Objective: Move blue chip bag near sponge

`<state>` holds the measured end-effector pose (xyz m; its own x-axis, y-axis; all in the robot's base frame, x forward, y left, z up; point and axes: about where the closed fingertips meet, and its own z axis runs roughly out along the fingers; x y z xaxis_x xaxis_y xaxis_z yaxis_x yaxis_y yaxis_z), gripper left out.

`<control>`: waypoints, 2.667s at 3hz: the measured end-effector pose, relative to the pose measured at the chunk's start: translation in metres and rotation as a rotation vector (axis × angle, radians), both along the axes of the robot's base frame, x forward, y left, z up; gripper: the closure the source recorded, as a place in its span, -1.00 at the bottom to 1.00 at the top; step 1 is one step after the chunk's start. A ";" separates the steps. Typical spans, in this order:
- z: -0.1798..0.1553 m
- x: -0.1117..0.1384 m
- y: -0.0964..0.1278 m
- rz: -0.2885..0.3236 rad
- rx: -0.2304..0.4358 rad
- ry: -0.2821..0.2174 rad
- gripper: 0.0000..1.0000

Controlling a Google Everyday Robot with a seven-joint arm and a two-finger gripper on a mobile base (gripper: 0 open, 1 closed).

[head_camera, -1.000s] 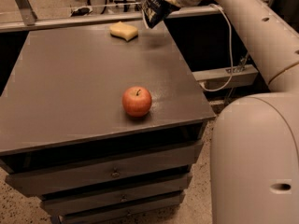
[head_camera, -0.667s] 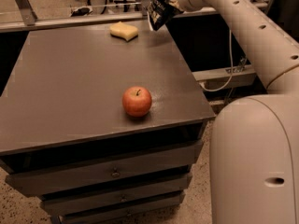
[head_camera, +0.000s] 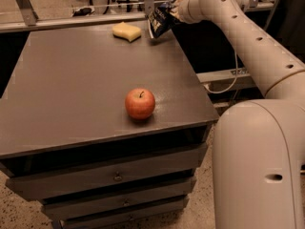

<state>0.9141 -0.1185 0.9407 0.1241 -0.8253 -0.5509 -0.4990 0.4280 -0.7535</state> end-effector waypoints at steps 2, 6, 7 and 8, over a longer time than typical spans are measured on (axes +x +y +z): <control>-0.032 0.005 0.031 0.023 0.090 0.057 0.14; -0.028 -0.024 0.095 0.088 0.202 0.172 -1.00; 0.001 -0.043 0.087 0.125 0.208 0.157 -1.00; 0.038 -0.078 0.078 0.212 0.235 0.159 -1.00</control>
Offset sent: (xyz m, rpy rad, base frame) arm 0.0021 0.0516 -0.0434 0.1638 0.0904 0.0309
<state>0.8364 -0.0405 0.9788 0.1769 -0.6384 -0.7491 -0.6982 0.4551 -0.5526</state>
